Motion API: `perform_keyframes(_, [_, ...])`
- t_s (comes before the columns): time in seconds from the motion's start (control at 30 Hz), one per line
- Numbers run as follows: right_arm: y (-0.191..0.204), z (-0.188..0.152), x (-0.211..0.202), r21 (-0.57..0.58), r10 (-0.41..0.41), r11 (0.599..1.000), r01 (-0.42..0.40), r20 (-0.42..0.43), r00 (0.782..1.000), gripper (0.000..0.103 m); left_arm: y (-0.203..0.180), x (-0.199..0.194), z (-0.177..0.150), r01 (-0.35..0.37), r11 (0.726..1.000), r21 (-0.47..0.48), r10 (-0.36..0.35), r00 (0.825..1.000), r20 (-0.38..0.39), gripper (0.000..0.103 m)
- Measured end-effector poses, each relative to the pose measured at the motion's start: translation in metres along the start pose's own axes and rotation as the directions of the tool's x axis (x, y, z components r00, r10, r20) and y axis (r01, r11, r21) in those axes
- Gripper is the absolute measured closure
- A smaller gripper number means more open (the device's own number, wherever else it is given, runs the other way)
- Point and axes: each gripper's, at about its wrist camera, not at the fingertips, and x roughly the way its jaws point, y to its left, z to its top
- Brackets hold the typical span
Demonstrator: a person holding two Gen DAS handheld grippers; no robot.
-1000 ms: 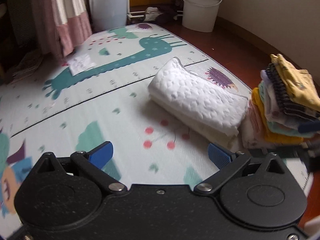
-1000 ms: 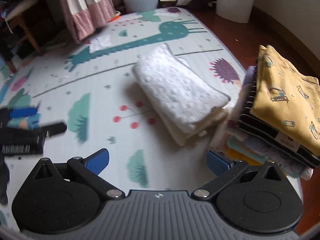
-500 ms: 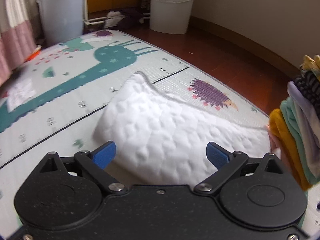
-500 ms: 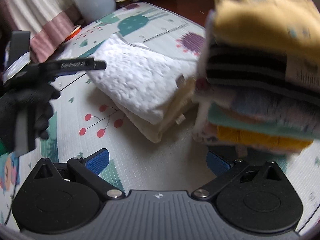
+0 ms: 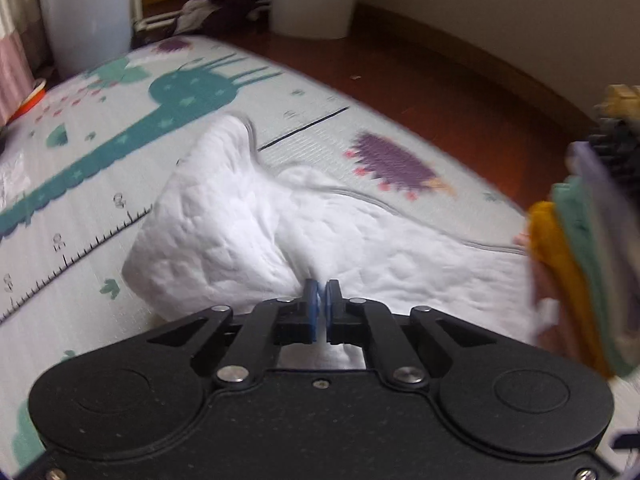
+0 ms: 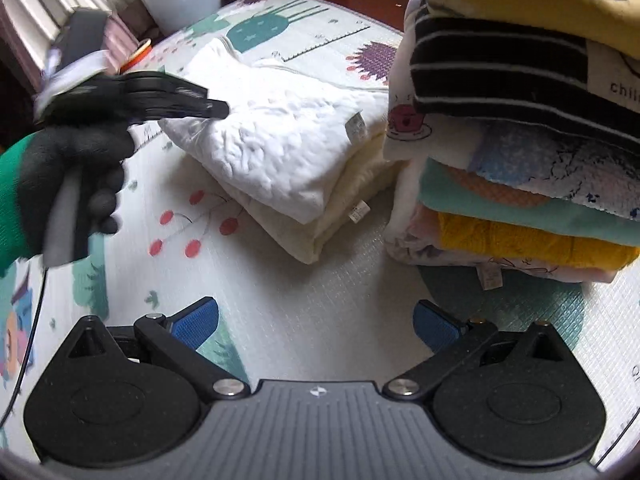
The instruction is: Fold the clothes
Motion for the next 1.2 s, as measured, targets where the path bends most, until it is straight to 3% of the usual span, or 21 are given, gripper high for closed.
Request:
perform_keyframes(0.13, [0.012,0.007,-0.022,-0.01,0.029,1.0,-0.029,0.038,0.999,0.0,0.011,-0.087,0.007,0.046,0.998,-0.046,-0.041,0.994,0.104,0.103])
perform_keyframes(0.27, [0.023,0.027,-0.066,-0.061,0.054,0.997,-0.048,0.103,0.993,0.0,0.017,-0.22,0.006,0.093,0.994,-0.064,-0.072,0.959,0.273,0.103])
perform_keyframes(0.4, [0.037,0.06,-0.138,-0.108,0.093,0.992,-0.072,0.202,0.975,0.0,0.019,-0.338,-0.004,0.062,0.997,-0.039,-0.044,0.931,0.362,0.103])
perform_keyframes(0.53, [0.08,0.091,-0.229,-0.191,0.139,0.978,-0.082,0.309,0.941,0.0,0.01,-0.423,-0.03,-0.052,0.999,0.007,0.046,0.926,0.376,0.103])
perform_keyframes(0.6, [0.106,0.098,-0.27,-0.211,0.194,0.969,-0.129,0.328,0.925,0.0,0.012,-0.458,-0.051,-0.075,0.997,-0.002,0.07,0.914,0.399,0.103])
perform_keyframes(0.7, [0.144,0.094,-0.317,-0.203,0.298,0.949,-0.24,0.333,0.895,0.0,0.026,-0.496,-0.085,-0.139,0.987,-0.085,0.16,0.919,0.361,0.103])
perform_keyframes(0.8, [0.174,0.072,-0.335,-0.163,0.413,0.91,-0.38,0.31,0.856,0.0,0.023,-0.557,-0.124,-0.178,0.975,-0.133,0.218,0.883,0.417,0.103])
perform_keyframes(0.83, [0.184,0.062,-0.335,-0.167,0.445,0.895,-0.413,0.295,0.846,0.0,0.026,-0.57,-0.134,-0.183,0.97,-0.162,0.235,0.879,0.414,0.103])
perform_keyframes(0.93, [0.221,0.031,-0.324,-0.32,0.464,0.864,-0.388,0.21,0.861,0.0,0.033,-0.606,-0.163,-0.208,0.951,-0.227,0.284,0.879,0.382,0.103])
perform_keyframes(1.03, [0.253,0.009,-0.317,-0.521,0.417,0.811,-0.266,0.197,0.887,0.0,0.027,-0.632,-0.182,-0.228,0.947,-0.226,0.298,0.884,0.361,0.103])
perform_keyframes(1.1, [0.263,0.005,-0.311,-0.57,0.409,0.786,-0.24,0.188,0.893,0.0,0.028,-0.635,-0.188,-0.231,0.946,-0.229,0.3,0.893,0.337,0.103])
perform_keyframes(1.2, [0.264,0.01,-0.3,-0.525,0.405,0.806,-0.274,0.152,0.902,0.0,0.045,-0.619,-0.198,-0.23,0.944,-0.237,0.295,0.911,0.289,0.103])
